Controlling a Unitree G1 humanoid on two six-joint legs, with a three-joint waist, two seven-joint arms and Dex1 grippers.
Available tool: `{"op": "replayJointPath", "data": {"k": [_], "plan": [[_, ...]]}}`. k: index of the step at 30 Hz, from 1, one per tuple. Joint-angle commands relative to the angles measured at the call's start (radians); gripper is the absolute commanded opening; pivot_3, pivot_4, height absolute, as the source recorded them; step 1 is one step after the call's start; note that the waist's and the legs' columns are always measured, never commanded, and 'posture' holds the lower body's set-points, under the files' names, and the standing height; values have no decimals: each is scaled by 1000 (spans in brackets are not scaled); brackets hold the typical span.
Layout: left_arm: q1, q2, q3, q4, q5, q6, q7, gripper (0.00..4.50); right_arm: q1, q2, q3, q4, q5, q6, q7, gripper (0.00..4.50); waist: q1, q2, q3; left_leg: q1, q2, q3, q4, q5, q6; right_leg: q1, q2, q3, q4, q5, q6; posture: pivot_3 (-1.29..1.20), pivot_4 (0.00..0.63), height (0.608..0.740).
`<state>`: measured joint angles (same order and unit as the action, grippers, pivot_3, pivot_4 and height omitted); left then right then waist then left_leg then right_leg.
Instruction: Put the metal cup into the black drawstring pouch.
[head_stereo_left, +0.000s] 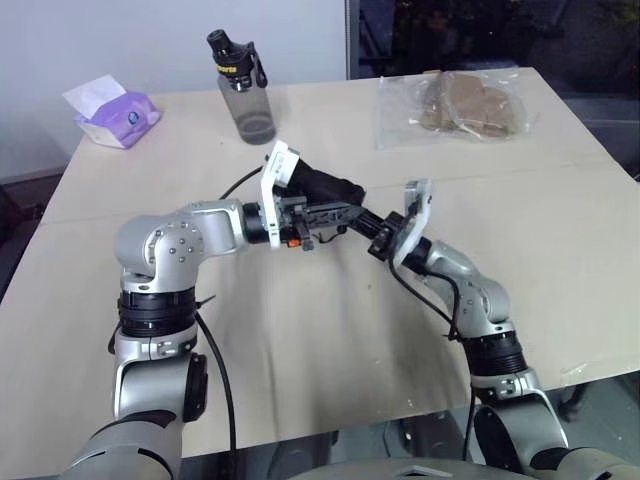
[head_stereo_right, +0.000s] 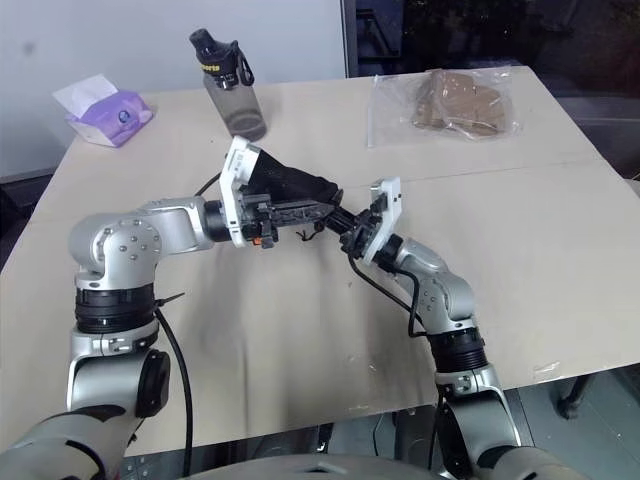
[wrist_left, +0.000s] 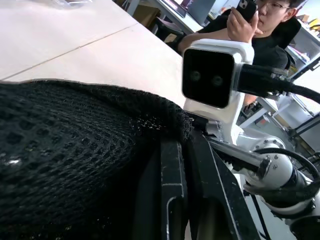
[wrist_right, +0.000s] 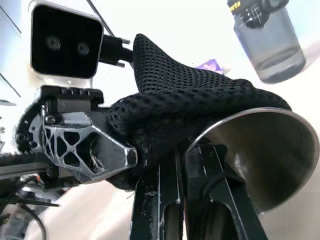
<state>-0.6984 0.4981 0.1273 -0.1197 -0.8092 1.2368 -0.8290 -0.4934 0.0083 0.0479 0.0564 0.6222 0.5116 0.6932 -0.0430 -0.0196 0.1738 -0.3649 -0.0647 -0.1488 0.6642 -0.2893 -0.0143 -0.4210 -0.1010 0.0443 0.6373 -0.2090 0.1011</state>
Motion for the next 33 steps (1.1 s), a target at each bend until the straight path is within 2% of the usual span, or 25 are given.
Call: {"op": "replayJointPath", "data": {"k": [1,5,9,13,16,19,22,23,28,30,33], "plan": [[1,23,-34,-47,-49,-14,-63,90,20,-20,-78,-77,178,154,19,0,0,0,0,0,0,0,0,0,0,0,0,0,0,0,0,0,150,740],[-6,41,-43,-46,-67,-28,-103,90,16,-47,-86,-79,214,217,27,0,-1,0,0,0,0,1,0,0,0,0,0,1,0,0,0,0,150,740],[-34,28,-55,-34,-71,-26,-99,90,-27,-63,-3,-75,77,130,7,0,-2,0,0,0,0,1,-1,0,0,-1,0,1,0,0,0,0,150,740],[-71,-22,-80,-6,-61,-23,-67,90,-88,-110,230,-50,-242,-126,37,0,-2,0,0,0,0,2,0,0,0,-1,0,1,0,0,0,0,150,740],[-93,-47,-106,41,-31,-23,-45,90,-120,-150,347,-29,-401,-286,86,0,-1,0,0,0,0,2,0,0,0,-1,0,1,0,0,0,0,150,740],[-106,-66,-89,76,-35,6,-19,90,-123,-144,327,-8,-432,-343,73,0,-1,0,0,-1,0,2,0,0,0,-1,0,1,-1,0,0,0,150,740],[-91,-41,-89,49,-48,8,-50,90,-87,-81,153,-34,-172,-120,66,0,-2,0,0,-1,0,1,0,0,0,-2,0,1,-1,0,0,0,150,740],[-88,-40,-88,47,-48,10,-47,90,-80,-95,148,-27,-179,-124,84,0,-1,0,0,-1,0,0,0,0,0,-2,0,1,-1,0,0,0,150,740],[-110,-83,-85,97,-24,2,-3,90,-107,-200,368,-33,-458,-311,163,0,-1,0,0,-2,-1,0,0,0,0,-2,0,1,-1,0,0,0,150,740],[-127,-102,-85,127,-10,-9,17,90,-128,-208,390,-16,-512,-362,156,0,-4,0,0,-1,-1,0,0,0,0,-2,0,1,-1,0,0,0,150,740],[-134,-98,-99,153,32,-46,26,90,-135,-236,350,10,-559,-356,115,0,-1,0,0,-1,-1,0,0,0,0,-2,0,1,0,0,0,0,150,740]]}}
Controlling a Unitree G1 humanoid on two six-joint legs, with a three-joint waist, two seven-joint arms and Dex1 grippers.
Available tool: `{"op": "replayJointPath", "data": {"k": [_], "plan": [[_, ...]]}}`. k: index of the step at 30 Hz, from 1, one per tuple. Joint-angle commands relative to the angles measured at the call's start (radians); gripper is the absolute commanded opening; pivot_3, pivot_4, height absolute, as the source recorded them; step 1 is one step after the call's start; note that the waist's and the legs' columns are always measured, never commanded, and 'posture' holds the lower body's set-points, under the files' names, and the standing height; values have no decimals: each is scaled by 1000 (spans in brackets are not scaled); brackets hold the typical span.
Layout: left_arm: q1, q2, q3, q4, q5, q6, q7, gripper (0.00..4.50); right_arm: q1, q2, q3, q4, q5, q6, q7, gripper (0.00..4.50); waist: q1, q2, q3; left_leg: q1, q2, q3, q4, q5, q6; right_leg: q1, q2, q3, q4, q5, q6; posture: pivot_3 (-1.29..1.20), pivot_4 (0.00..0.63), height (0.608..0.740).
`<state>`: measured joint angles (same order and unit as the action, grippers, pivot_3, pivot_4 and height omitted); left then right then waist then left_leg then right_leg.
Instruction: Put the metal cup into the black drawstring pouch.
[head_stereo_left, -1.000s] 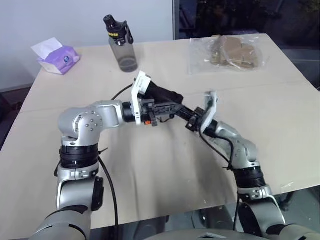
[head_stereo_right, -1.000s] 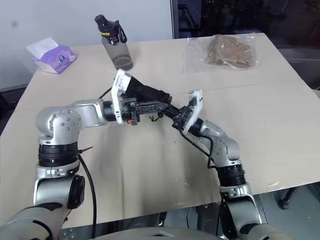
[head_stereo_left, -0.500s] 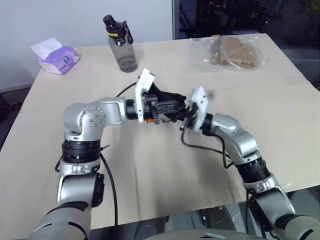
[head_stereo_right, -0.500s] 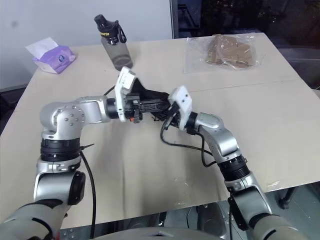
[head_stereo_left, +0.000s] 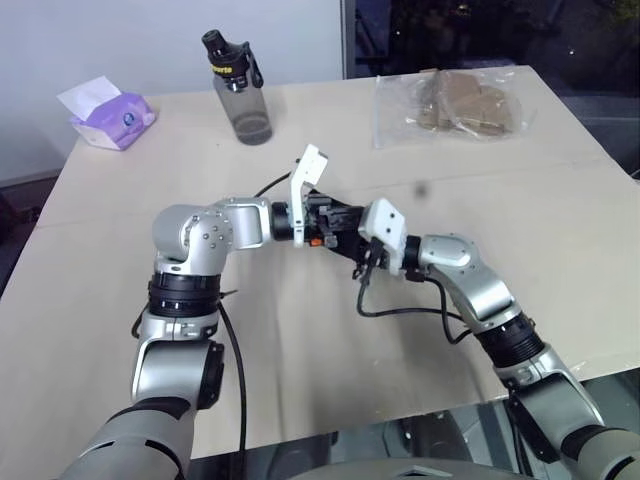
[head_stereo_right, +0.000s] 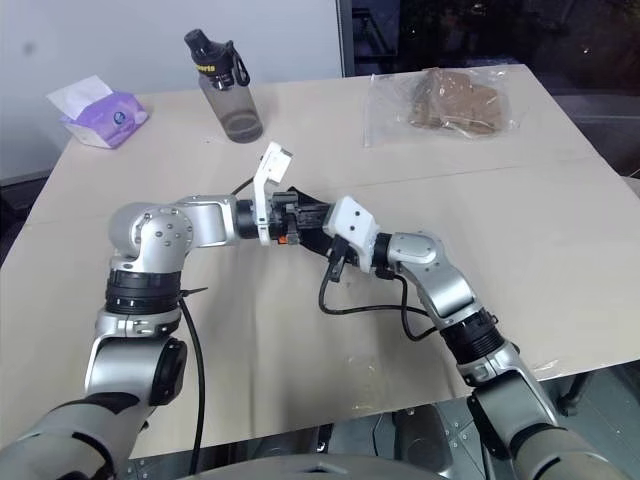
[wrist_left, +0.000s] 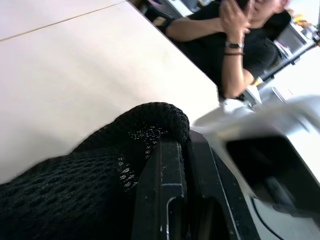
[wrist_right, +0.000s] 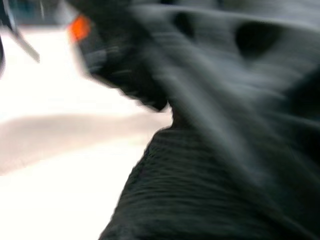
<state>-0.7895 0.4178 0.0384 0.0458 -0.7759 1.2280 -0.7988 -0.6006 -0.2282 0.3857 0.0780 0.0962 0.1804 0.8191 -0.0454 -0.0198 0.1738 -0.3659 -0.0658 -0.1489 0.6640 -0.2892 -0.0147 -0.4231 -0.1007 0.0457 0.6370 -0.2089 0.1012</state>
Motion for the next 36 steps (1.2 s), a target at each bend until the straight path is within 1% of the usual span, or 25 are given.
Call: {"op": "replayJointPath", "data": {"k": [1,3,5,8,11,13,15,17,19,21,24,29,34,36], "plan": [[-37,-10,-18,-8,18,-56,-7,32,-8,-16,-21,-36,-13,23,-15,322,2,0,0,0,0,0,0,0,0,0,0,0,0,0,0,0,150,740],[-27,5,-37,0,55,-86,-10,0,36,-46,-71,-115,40,112,-9,969,6,0,0,-1,0,0,0,0,0,0,0,0,-1,0,0,0,150,740],[-18,16,-58,9,89,-121,-13,0,71,-69,-108,-193,58,182,-33,1927,7,0,0,-2,0,-2,0,0,0,0,-1,-1,-2,0,0,0,150,740],[-8,27,-91,32,153,-196,-9,0,161,-120,-220,-410,187,418,-69,3276,9,0,0,-6,-1,-2,1,0,0,-3,-1,-1,-3,0,0,0,150,740],[-22,15,-82,55,163,-224,1,0,224,-139,-316,-551,293,567,-114,3276,10,0,0,-14,-1,-3,3,0,0,-10,-1,-2,0,0,0,0,150,740],[-33,13,-80,65,171,-242,1,0,243,-145,-350,-585,311,606,-152,3276,6,0,0,-13,-1,-3,3,0,0,-10,-1,-2,0,0,0,0,150,740],[-45,15,-75,71,178,-253,-2,0,252,-153,-372,-595,290,614,-203,3276,5,0,0,-13,-1,-3,3,0,0,-10,-1,-2,0,0,0,0,150,740],[-65,18,-60,79,178,-256,-2,0,283,-125,-420,-632,332,649,-250,3818,9,0,0,-13,-1,-3,4,0,0,-10,-1,-2,1,0,0,0,150,740],[-84,22,-42,88,178,-254,2,0,312,-81,-469,-656,406,713,-290,4488,10,0,0,-13,-1,-3,4,0,0,-10,-1,-2,1,0,0,0,150,740],[-101,26,-31,97,182,-255,4,0,354,-94,-442,-677,433,726,-266,4488,9,0,0,-13,-1,-3,4,0,0,-10,-1,-2,1,0,0,0,150,740],[-118,28,-22,108,186,-256,3,0,353,-57,-384,-603,408,700,-303,4488,5,0,0,-13,-1,-2,4,0,0,-10,-2,-2,0,0,0,0,150,740],[-126,30,-26,114,200,-270,6,0,280,33,-290,-410,326,581,-341,4488,2,0,0,-12,-1,-1,4,0,0,-10,-1,-1,3,0,0,0,150,740],[-126,19,-21,111,211,-282,22,0,221,109,-232,-256,300,492,-316,4488,3,0,0,-12,-1,-2,4,0,0,-10,-1,-1,3,0,0,0,150,740],[-121,17,-21,103,215,-287,27,0,205,125,-232,-210,288,458,-317,3960,3,0,0,-12,-1,-1,4,0,0,-10,-1,-1,2,0,0,0,150,740]]}}
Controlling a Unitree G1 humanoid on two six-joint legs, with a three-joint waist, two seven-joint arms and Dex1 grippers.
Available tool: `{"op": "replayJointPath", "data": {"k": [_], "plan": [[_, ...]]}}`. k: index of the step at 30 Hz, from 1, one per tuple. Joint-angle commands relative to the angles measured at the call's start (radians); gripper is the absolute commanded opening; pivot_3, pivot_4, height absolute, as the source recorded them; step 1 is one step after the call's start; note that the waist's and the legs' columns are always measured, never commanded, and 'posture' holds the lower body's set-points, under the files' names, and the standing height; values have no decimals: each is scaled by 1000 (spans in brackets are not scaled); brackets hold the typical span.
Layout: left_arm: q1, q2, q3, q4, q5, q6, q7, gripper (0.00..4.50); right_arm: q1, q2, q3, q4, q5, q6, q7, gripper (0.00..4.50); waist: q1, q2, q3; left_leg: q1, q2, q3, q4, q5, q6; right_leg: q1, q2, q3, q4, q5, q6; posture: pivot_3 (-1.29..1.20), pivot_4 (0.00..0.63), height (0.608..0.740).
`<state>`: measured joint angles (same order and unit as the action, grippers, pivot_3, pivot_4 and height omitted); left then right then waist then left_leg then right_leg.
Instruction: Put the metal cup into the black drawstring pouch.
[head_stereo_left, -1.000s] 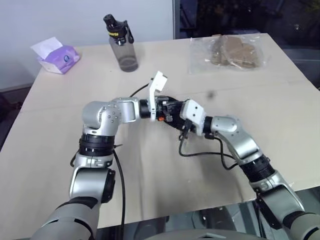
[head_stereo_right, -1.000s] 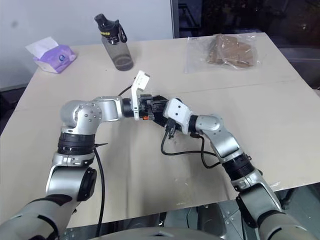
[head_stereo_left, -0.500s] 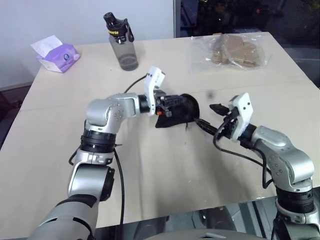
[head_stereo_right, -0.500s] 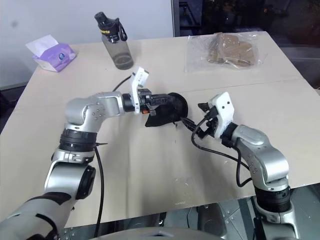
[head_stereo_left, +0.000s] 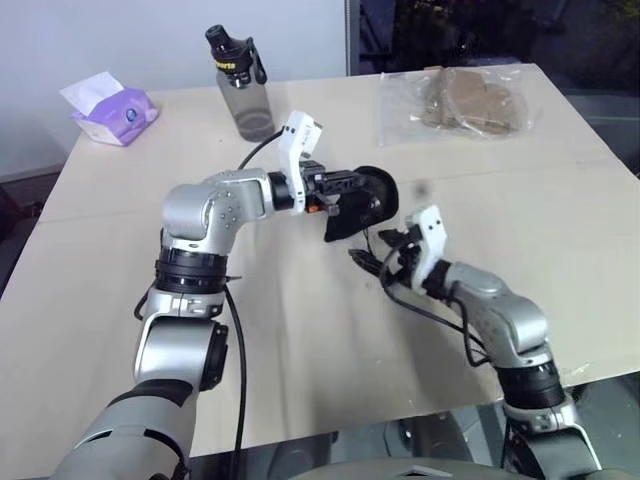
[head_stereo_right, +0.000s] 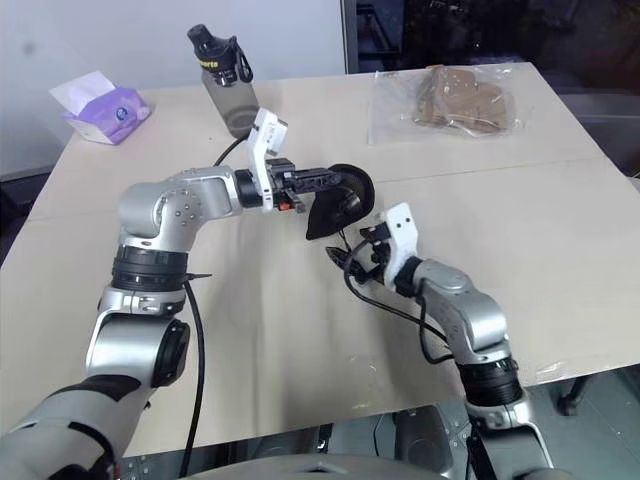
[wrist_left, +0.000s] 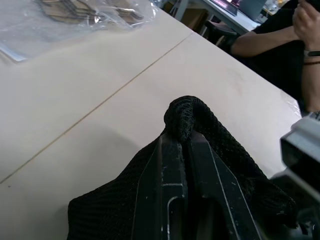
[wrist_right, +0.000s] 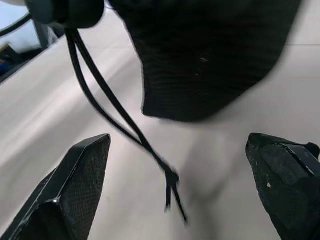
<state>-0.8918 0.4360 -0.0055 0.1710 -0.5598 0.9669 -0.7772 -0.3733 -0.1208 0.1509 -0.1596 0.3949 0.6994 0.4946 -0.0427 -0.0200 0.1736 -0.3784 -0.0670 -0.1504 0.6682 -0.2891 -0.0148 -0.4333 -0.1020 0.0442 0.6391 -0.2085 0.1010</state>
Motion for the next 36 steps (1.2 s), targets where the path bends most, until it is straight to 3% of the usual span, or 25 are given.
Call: {"op": "replayJointPath", "data": {"k": [1,9,17,20,22,28,36], "plan": [[-15,-2,23,-27,1,-27,8,0,-22,17,-2,30,-11,-71,9,3633,1,0,0,0,0,0,0,0,0,0,0,0,0,0,0,0,150,740],[14,0,5,-33,27,-77,-1,0,26,-95,-85,-259,82,60,-4,37,1,0,0,-1,0,-1,0,0,0,-1,0,0,0,0,0,0,150,740],[27,-36,42,-27,-37,-90,-60,0,-67,-296,-291,-547,371,337,-15,37,2,0,0,-1,0,-1,0,0,0,-1,0,-1,1,0,0,0,150,740],[33,-38,47,-47,-40,-120,-67,949,-146,-397,-375,-568,481,409,-16,0,3,0,0,-1,0,0,0,0,0,-1,0,0,0,0,0,0,150,740],[43,-30,35,-80,-44,-153,-107,1814,-219,-477,-413,-557,525,441,-15,0,3,0,0,-1,0,0,0,0,0,-1,-1,0,0,0,0,0,150,740],[59,-57,11,-181,-64,-219,-160,1814,-394,-633,-424,-504,586,475,-21,0,8,-1,0,-2,0,1,0,0,0,0,-1,-1,-1,0,0,0,150,740],[39,-131,-44,-242,-49,-286,-186,1814,-455,-737,-400,-481,621,473,-3,0,13,-1,0,-3,0,3,1,0,1,0,-2,-1,-2,0,0,0,150,740]]}}
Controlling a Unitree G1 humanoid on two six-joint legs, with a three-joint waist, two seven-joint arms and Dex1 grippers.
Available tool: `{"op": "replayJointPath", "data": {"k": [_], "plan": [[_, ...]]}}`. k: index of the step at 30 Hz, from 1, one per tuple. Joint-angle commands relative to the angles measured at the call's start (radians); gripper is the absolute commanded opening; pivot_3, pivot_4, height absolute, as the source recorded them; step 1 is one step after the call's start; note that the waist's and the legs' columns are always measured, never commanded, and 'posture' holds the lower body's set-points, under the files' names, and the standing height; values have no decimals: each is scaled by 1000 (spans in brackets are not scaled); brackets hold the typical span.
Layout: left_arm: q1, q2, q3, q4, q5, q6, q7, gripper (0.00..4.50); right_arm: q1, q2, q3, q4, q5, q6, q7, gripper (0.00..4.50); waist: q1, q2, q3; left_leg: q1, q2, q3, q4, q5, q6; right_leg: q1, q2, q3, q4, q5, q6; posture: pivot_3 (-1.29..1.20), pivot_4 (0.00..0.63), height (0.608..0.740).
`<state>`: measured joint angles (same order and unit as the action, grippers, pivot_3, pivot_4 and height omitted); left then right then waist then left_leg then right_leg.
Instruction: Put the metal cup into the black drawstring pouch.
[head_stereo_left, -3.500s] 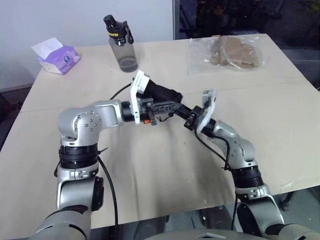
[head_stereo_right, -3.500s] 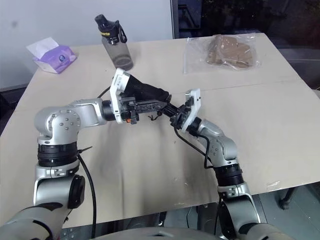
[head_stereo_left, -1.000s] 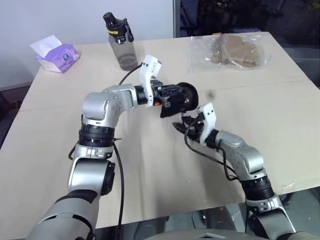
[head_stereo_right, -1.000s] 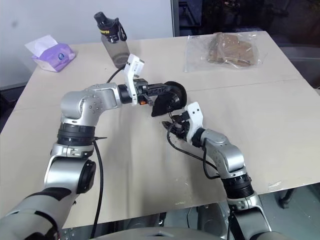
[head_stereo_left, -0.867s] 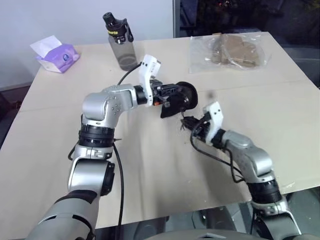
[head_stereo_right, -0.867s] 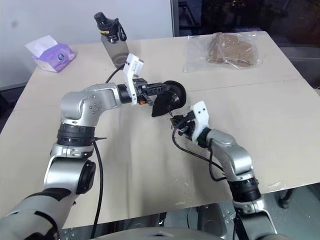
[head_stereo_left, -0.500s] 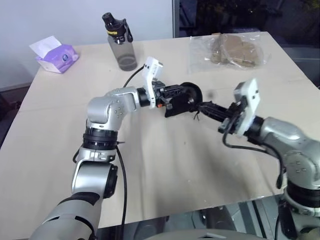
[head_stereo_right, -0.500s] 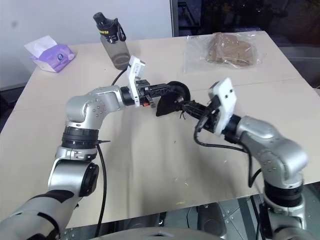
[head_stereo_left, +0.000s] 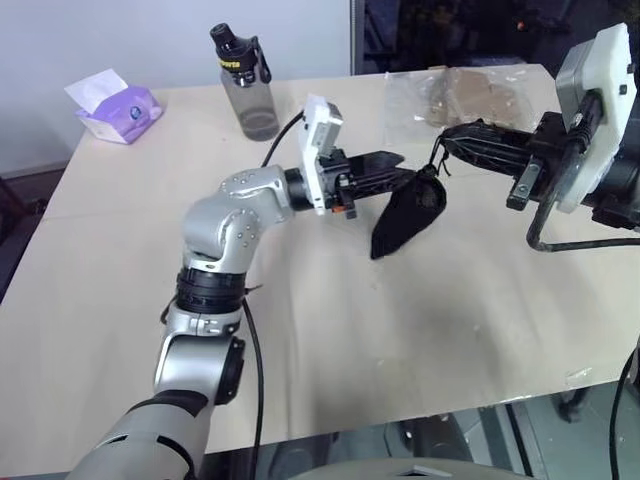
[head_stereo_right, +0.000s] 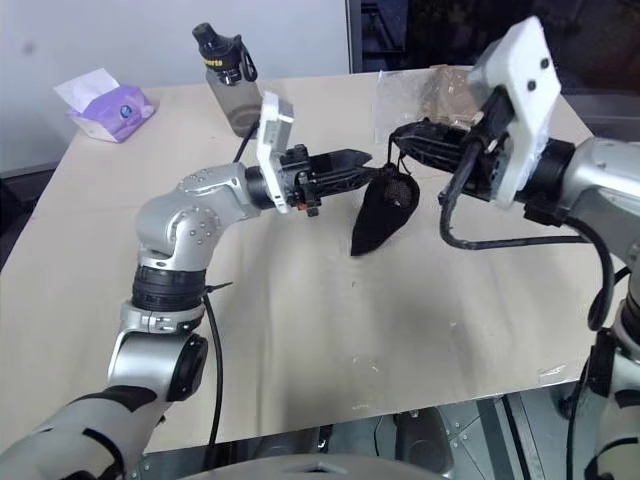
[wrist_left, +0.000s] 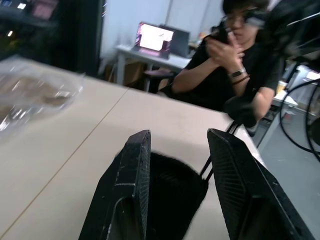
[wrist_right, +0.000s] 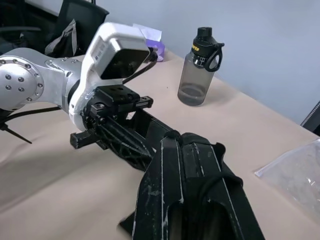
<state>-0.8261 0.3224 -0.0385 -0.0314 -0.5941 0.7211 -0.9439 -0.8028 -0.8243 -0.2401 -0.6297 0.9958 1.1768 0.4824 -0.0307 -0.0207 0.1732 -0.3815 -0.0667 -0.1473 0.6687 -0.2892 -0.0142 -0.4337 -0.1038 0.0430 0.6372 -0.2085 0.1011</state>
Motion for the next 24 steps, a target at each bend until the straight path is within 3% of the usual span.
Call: {"op": "replayJointPath", "data": {"k": [1,13,24], "plan": [[-30,-24,-14,-36,-13,-47,-20,1814,-25,-43,-9,-11,24,-6,10,0,0,0,0,0,0,0,0,0,0,0,0,0,0,0,0,0,150,740],[-34,-17,-1,-53,-109,25,-94,1814,12,-125,-19,0,23,-31,26,0,-1,0,0,0,0,0,0,0,0,0,0,0,0,0,0,0,150,740],[-49,-36,-85,-13,-47,-10,-103,1814,-7,-125,-9,-7,45,-34,7,0,4,0,0,0,0,1,1,0,0,0,0,0,0,0,0,0,150,740]]}}
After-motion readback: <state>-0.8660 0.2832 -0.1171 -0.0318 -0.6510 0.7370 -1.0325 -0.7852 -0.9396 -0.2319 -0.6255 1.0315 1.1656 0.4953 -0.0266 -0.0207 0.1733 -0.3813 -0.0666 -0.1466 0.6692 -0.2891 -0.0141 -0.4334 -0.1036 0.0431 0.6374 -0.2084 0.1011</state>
